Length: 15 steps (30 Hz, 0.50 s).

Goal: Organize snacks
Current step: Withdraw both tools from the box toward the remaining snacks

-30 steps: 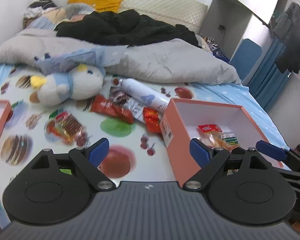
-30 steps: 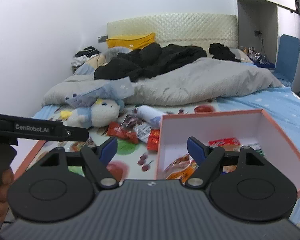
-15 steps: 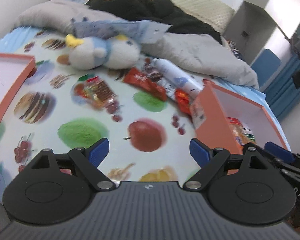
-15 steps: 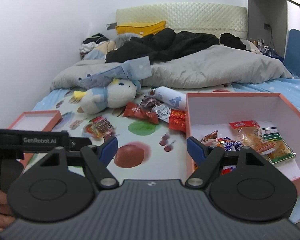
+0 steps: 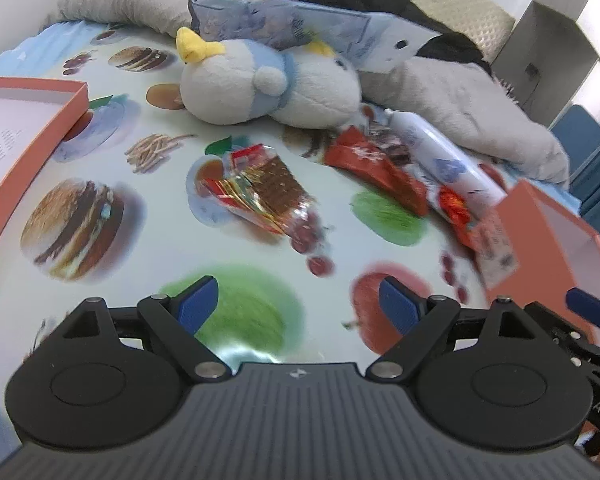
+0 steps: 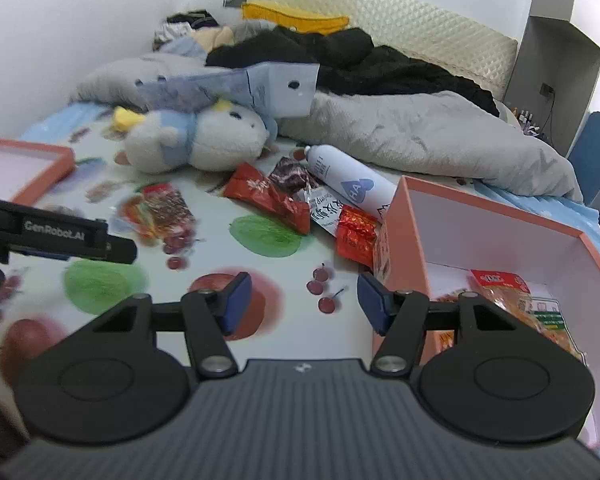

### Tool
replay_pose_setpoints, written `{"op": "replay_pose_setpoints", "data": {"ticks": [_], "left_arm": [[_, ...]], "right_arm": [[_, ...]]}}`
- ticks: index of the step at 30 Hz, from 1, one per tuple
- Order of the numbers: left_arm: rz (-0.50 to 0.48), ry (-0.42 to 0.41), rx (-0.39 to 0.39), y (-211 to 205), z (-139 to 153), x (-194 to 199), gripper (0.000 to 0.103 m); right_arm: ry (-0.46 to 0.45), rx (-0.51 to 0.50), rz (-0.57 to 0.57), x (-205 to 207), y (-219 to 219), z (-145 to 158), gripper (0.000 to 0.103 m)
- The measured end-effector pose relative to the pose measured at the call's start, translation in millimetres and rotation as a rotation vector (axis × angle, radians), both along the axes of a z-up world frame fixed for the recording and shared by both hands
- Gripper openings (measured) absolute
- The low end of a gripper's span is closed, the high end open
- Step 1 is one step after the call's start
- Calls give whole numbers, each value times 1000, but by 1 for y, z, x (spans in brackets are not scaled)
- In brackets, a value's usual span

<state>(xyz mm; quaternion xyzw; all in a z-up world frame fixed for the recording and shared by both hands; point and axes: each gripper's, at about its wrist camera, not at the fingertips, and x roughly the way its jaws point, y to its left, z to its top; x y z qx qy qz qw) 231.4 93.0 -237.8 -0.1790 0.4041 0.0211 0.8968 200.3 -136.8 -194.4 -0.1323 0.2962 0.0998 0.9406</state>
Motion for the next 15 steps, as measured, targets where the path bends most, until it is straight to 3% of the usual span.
{"op": "replay_pose_setpoints", "data": {"ticks": [6,15], "left_arm": [[-54,12,97,10,-12,41,90],[-248,11,292,8,-16,104,96]], "right_arm": [[6,-100,-2,43,16,-27,57],[-18,-248,-27,97,32,-60,54]]}}
